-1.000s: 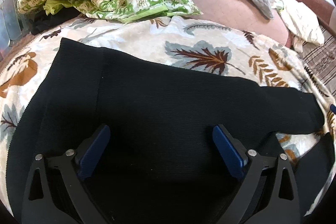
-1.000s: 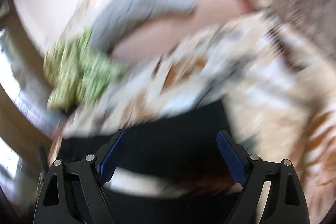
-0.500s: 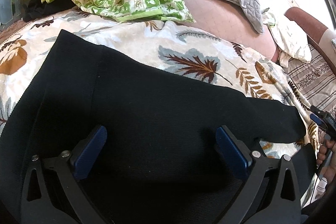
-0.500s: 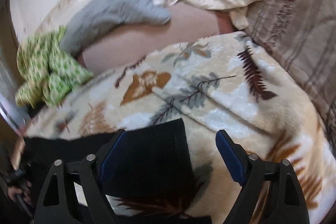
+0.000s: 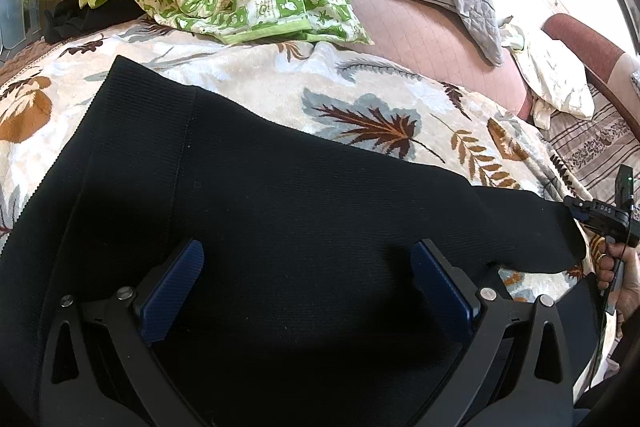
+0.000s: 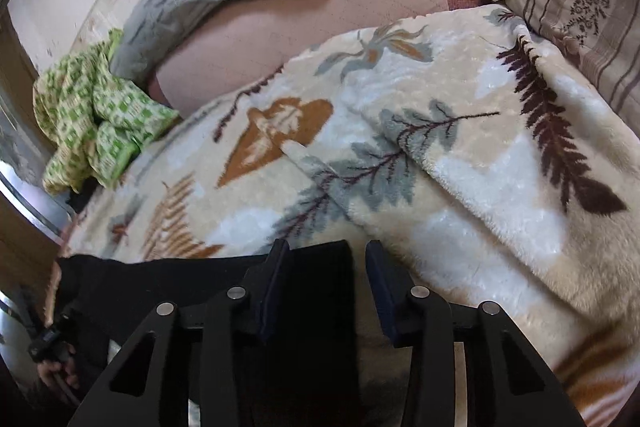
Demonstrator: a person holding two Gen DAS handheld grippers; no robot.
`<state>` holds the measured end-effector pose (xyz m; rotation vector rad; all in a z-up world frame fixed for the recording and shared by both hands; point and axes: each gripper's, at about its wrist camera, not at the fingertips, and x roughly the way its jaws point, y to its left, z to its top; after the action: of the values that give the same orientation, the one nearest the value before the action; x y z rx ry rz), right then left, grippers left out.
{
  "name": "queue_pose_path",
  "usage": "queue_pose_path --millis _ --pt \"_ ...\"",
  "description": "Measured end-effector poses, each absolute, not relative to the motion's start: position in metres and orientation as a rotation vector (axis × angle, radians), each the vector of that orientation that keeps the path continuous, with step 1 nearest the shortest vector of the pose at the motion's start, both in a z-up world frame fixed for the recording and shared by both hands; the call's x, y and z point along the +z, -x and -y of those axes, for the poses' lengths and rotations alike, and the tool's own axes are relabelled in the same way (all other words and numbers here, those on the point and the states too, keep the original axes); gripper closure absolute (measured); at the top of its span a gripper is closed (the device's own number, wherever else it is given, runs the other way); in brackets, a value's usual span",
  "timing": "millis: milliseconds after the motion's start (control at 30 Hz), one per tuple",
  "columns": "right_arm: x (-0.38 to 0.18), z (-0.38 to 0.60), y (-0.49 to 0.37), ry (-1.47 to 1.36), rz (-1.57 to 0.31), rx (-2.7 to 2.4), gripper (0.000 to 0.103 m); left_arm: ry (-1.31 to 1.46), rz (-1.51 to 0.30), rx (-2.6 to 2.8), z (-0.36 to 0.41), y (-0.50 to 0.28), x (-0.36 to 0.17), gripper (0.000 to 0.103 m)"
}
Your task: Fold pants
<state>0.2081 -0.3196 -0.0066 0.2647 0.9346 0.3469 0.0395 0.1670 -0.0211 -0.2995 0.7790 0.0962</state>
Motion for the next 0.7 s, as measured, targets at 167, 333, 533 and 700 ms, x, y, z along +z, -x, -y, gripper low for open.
queue_pose_path --millis 167,333,533,700 --pt "-0.014 0.315 -0.218 -0.273 -0.957 0.382 0.07 0.298 -0.78 0.097 -0.167 -0.039 -0.021 0.0" --pt "-0.011 0.307 -0.217 -0.216 -0.961 0.374 0.097 0.3 -0.779 0.099 -0.167 -0.04 -0.022 0.0" --pt "0.009 0.306 -0.198 -0.163 -0.893 0.348 0.097 0.298 -0.781 0.101 -0.167 -0.039 -0.022 0.0" --pt "0.019 0.311 -0.181 -0.202 -0.86 0.339 0.097 0.297 -0.782 0.104 -0.167 -0.039 -0.021 0.0"
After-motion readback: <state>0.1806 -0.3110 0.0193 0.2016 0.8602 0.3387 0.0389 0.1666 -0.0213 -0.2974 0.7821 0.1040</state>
